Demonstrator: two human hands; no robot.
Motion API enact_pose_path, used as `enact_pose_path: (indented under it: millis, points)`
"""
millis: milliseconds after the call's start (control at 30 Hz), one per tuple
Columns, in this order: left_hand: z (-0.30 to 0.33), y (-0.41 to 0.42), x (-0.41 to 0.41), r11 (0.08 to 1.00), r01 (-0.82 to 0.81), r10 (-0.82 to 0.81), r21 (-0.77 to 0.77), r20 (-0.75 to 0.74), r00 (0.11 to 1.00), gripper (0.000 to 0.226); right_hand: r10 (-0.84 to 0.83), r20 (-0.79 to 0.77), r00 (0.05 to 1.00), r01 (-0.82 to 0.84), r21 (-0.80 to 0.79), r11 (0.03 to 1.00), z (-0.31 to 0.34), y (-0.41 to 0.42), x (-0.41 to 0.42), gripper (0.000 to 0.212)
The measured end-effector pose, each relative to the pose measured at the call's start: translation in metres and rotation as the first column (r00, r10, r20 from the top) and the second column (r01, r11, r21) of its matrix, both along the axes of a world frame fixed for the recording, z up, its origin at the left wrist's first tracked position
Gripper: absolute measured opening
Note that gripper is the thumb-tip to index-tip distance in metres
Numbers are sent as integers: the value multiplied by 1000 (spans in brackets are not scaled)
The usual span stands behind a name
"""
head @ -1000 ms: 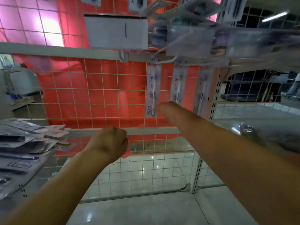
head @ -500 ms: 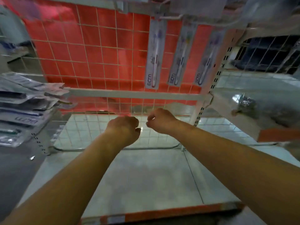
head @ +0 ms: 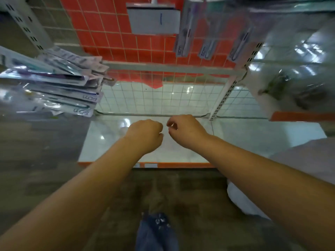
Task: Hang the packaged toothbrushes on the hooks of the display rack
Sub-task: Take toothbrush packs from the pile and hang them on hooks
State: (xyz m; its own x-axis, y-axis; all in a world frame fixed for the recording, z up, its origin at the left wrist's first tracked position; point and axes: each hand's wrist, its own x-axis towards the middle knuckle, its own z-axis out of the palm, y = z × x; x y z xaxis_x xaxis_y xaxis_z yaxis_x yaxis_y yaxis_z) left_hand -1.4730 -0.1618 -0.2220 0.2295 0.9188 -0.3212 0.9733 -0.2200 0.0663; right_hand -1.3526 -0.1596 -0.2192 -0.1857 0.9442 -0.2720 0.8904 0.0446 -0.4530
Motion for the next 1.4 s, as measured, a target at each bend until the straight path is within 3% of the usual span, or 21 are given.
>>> enact_pose_path:
  millis: [100, 233, 467, 700, 933, 1133, 1400]
  points:
    - [50, -32, 0, 999, 34, -35, 32, 20, 999, 33, 50, -4, 999, -50, -67, 996, 53, -31, 4, 31]
    - [111, -55, -8, 993, 64, -73, 97, 90, 993, 33, 58, -9, 998, -58, -32, 998, 116, -54, 7, 32]
    - [194, -26, -30, 973, 136, -173, 187, 200, 964, 31, -55, -112, 992, 51, -40, 998, 195, -48, -7, 29]
    - [237, 11, -47, 943, 267, -297, 199, 144, 944, 30, -136, -115, 984, 134, -21, 991, 236, -28, -19, 27]
    - [263, 38, -38, 920, 295, -347, 259, 187, 919, 30, -210, -229, 950, 234, 82, 969, 271, -7, 0, 26]
    - [271, 60, -16, 935, 258, -312, 244, 216, 925, 31, -207, -279, 938, 249, 124, 960, 276, 22, 39, 24]
    - [274, 80, 24, 972, 20, -88, 233, 285, 954, 31, -154, -378, 913, 199, 83, 976, 276, 60, 115, 23]
